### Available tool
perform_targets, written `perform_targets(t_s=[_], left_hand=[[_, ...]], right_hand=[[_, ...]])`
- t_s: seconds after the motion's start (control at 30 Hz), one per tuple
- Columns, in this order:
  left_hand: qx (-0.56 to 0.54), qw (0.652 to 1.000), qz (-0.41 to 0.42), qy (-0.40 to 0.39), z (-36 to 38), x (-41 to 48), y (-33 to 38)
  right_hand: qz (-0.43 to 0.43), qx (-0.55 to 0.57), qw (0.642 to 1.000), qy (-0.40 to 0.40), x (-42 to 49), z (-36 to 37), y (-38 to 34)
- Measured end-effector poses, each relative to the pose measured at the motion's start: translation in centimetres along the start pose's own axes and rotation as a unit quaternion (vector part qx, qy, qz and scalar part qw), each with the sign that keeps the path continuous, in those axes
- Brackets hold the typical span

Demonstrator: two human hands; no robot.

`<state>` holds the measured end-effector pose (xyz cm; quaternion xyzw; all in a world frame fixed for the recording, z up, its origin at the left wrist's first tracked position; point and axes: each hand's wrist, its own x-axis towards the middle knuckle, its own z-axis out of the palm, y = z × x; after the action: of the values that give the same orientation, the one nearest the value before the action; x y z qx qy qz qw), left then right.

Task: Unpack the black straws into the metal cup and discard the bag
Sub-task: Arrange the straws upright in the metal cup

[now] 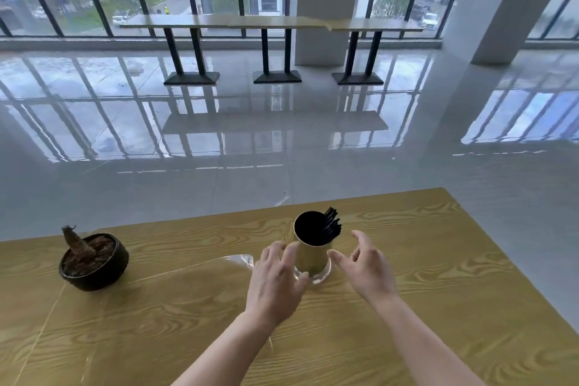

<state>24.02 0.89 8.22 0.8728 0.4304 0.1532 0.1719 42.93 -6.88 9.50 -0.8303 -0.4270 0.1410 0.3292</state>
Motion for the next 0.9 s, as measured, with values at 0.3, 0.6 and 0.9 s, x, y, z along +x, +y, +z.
perform_targets(t_s=[0.3,0.6,0.9], left_hand=[[-0.124,0.988,-0.083,-0.044,0.8,6.5,1.8],[-0.226,0.960,-0.154,-0.063,2.7,8.7,1.2],[-0.272,0.953,-0.129,-0.031,2.9,8.4,1.0]], right_hand=[[0.010,-0.086,0.995,-0.051,5.5,0.8,-0.2],[-0.055,-0.127,0.990,-0.013,8.9,2.9,-0.3],[-0.156,-0.074,0.985,0.014,11.7,4.2,-1.3]])
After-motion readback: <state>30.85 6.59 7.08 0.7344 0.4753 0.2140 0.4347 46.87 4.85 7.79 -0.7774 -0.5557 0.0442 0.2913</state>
